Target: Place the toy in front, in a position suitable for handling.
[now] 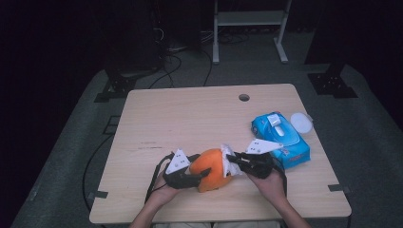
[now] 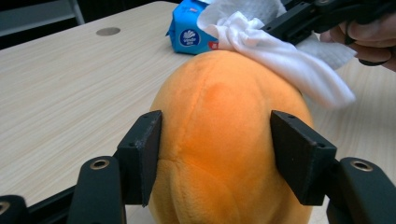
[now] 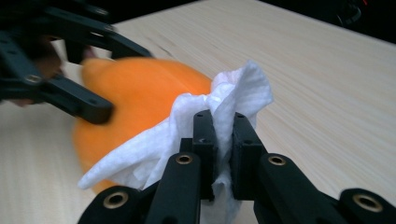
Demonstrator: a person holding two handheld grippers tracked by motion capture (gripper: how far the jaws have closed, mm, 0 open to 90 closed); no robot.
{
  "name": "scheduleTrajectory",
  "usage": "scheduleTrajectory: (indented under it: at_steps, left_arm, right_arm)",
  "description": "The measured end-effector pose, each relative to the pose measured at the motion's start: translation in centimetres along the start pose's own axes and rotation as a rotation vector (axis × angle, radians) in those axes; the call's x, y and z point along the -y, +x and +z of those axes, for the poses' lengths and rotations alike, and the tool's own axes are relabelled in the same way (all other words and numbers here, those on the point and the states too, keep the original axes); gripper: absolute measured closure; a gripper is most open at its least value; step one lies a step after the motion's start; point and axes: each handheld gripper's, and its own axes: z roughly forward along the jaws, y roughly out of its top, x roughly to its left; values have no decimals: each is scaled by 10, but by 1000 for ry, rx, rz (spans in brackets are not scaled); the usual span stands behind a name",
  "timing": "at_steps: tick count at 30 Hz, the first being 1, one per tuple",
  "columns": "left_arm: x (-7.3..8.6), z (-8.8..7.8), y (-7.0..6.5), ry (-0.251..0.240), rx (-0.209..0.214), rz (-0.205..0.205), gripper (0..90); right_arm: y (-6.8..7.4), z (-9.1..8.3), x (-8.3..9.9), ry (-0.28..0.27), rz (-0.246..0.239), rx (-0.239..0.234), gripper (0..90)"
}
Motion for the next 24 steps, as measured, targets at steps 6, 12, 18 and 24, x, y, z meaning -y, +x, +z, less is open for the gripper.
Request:
scheduleTrajectory:
  at_steps: [6,12,18,24]
  left_arm:
    - [4,-3,6,8,-12,-34,387]
    - [5,-3,7,14,-20,-42,393]
    - [6,-3,8,8,-19,-51,399]
    - [4,-2,2,5,-15,-35,396]
  right_arm:
    - [-3,0,4,10,9,16,822]
    - [22,1,-7,-26,-73,-38,821]
    - [3,3,1,12,-4,1,822]
    - [1,2,1,14,17,7,822]
